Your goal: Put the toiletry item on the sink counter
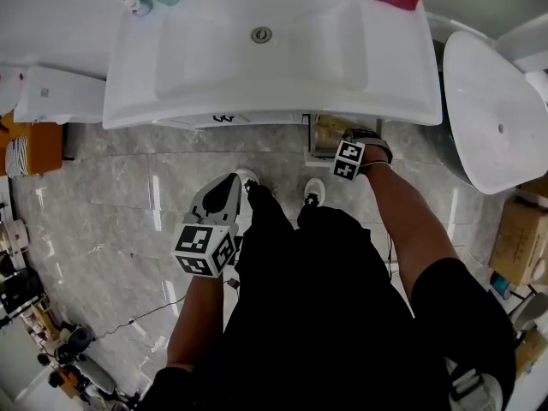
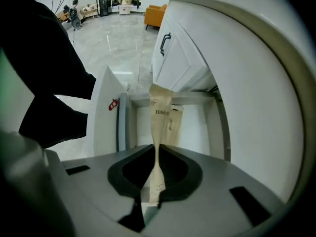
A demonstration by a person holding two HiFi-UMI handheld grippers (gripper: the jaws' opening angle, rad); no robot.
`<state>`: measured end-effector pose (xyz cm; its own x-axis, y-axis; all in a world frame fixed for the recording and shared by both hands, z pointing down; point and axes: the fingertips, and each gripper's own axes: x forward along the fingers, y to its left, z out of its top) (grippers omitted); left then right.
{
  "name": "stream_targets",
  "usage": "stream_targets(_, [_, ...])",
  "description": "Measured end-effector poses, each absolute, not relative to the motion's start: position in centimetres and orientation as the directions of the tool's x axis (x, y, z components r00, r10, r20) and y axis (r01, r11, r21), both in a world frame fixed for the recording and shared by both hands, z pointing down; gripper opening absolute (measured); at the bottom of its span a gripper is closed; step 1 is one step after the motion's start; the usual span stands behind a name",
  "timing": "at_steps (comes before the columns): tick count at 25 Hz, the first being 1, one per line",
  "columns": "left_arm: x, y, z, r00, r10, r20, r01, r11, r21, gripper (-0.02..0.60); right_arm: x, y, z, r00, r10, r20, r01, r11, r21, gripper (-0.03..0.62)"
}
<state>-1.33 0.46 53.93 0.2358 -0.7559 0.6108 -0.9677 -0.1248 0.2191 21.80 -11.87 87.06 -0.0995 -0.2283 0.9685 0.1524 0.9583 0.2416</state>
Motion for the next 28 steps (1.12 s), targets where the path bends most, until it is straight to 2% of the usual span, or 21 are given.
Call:
stream_targets(7, [-1.5,0.4,53.8,0.225,-0.76,0.61,-0.969,-0.112,0.218,0.005,23.1,-11.6,88.5,-0.044,-0.213,0.976,0.145,0.965,0.217,0.026])
stream_targets(10, [-1.7,0.6,53.9,0.221,-0.759,0.612,-0.97,-0.107,0.218,0.005,22.7,-11.3,88.3,-0.064,-0.184,0.981,0.109,0.976,0.191,0.051])
stream_targets(23, [-0.6,-0.5,53.0,0.245,-0.772,0.586,-0.966,-0.146,0.211,0.005,23.4,-11.1,86.5,-0.105,-0.207,0.973,0.086,0.973,0.216,0.051])
stream_targets(28, [-0.1,-0.4,52.1,0.241,-0.784,0.573,-0.968,-0.153,0.198,0.005,22.6,-11.0,84.1,-0.195,-0.217,0.957,-0.01,0.976,0.219,0.051])
